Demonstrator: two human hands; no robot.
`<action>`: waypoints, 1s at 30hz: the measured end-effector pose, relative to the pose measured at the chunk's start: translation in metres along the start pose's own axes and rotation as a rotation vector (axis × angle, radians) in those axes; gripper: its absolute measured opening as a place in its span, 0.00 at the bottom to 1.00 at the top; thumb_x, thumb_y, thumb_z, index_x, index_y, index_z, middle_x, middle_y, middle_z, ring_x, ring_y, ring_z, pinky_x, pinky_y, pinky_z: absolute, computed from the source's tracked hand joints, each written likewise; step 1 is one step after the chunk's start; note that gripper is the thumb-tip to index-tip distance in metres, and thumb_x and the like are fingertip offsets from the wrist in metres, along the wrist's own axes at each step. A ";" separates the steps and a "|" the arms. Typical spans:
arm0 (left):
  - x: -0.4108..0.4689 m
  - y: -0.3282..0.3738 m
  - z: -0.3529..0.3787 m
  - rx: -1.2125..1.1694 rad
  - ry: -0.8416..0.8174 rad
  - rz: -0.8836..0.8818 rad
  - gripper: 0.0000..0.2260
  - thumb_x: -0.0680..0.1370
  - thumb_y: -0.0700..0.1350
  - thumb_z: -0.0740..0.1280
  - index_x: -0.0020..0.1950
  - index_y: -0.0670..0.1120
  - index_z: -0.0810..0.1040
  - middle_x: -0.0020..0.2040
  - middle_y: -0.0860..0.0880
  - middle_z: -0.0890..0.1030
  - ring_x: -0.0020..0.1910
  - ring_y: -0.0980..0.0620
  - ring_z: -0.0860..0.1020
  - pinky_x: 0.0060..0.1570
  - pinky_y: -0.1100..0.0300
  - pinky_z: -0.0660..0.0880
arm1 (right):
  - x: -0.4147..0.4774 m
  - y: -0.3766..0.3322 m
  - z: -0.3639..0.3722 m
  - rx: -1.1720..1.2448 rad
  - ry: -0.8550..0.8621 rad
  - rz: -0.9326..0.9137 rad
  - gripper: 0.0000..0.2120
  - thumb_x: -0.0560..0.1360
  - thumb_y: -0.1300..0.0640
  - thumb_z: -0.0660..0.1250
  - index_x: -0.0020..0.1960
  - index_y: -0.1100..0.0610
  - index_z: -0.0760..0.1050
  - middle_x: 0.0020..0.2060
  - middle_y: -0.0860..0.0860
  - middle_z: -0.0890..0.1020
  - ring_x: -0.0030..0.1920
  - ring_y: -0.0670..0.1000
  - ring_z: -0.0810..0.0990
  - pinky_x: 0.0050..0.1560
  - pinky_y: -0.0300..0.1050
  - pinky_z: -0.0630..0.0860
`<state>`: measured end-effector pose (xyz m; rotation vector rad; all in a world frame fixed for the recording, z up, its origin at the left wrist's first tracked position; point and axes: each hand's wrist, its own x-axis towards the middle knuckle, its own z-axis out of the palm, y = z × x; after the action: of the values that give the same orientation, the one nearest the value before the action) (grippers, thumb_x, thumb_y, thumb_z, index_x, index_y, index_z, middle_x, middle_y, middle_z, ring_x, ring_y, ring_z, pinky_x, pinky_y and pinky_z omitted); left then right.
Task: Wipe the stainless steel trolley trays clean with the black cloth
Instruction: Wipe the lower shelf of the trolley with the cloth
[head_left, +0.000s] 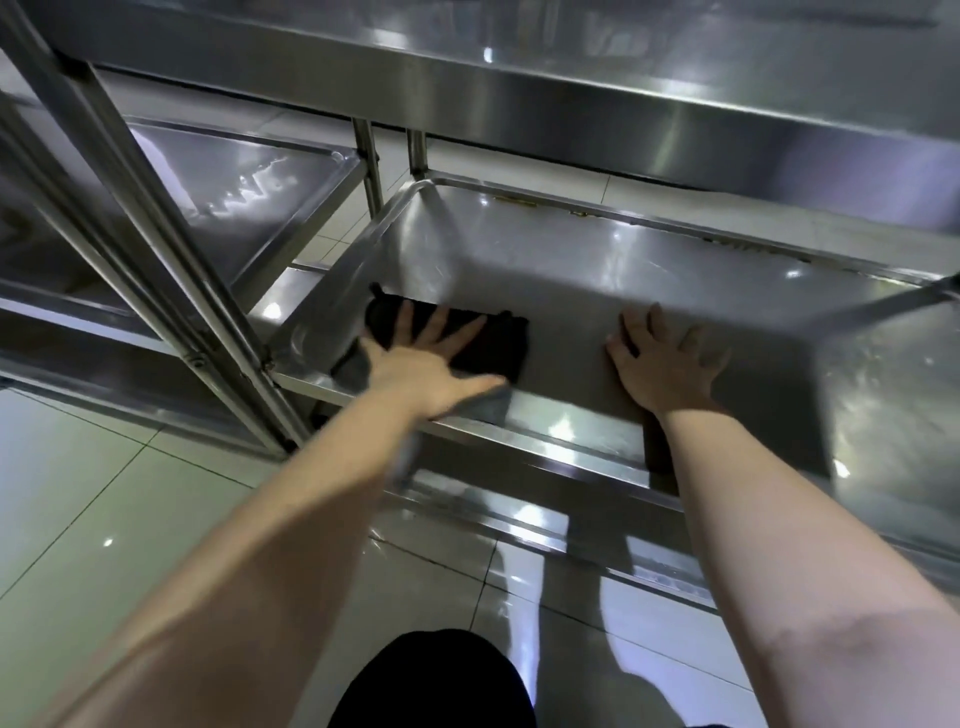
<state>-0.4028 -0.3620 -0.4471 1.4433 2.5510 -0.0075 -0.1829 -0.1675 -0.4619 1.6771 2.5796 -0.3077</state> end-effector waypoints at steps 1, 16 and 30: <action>0.002 -0.021 -0.005 -0.002 -0.013 -0.045 0.41 0.62 0.84 0.45 0.72 0.75 0.40 0.79 0.59 0.39 0.78 0.44 0.36 0.65 0.23 0.37 | -0.001 0.000 0.000 -0.001 -0.006 -0.004 0.29 0.78 0.32 0.44 0.77 0.37 0.48 0.80 0.43 0.45 0.77 0.66 0.43 0.68 0.77 0.39; -0.029 0.138 0.027 -0.011 -0.016 0.126 0.40 0.62 0.83 0.41 0.72 0.74 0.39 0.80 0.54 0.37 0.76 0.36 0.32 0.55 0.24 0.24 | 0.000 0.011 -0.003 0.002 -0.084 -0.041 0.26 0.82 0.38 0.45 0.78 0.36 0.41 0.79 0.44 0.39 0.77 0.67 0.38 0.68 0.77 0.38; 0.028 -0.038 -0.011 -0.016 -0.007 -0.166 0.44 0.61 0.84 0.41 0.75 0.72 0.41 0.80 0.57 0.40 0.78 0.42 0.36 0.66 0.24 0.38 | -0.016 0.002 0.005 -0.042 0.026 -0.071 0.28 0.79 0.33 0.42 0.78 0.38 0.45 0.80 0.46 0.45 0.77 0.67 0.43 0.70 0.75 0.41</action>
<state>-0.4512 -0.3575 -0.4450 1.2199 2.6505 -0.0181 -0.1746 -0.1815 -0.4647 1.5895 2.6489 -0.2341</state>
